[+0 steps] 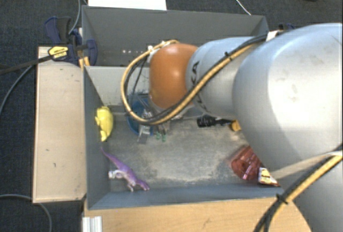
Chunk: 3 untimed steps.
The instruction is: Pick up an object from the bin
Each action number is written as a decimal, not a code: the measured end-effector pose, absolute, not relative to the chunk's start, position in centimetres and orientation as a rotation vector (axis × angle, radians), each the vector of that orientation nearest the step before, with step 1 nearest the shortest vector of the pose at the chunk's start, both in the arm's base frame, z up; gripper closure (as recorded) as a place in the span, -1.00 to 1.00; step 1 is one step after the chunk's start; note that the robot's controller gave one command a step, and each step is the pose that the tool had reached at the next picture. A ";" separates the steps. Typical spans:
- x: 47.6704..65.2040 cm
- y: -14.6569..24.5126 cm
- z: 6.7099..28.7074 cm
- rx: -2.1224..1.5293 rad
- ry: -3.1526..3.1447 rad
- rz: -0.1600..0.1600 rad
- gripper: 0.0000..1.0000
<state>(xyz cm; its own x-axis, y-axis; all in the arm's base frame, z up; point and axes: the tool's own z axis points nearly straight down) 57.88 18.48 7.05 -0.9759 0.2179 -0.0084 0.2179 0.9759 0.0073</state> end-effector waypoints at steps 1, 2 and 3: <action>57.7 18.4 7.6 0.344 3.117 0.007 1.00; 57.6 18.4 9.8 0.346 3.120 0.005 1.00; 57.9 18.4 11.7 0.345 3.112 0.010 1.00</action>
Offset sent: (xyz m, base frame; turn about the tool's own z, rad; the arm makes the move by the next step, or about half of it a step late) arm 0.0000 0.0000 0.0263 0.0000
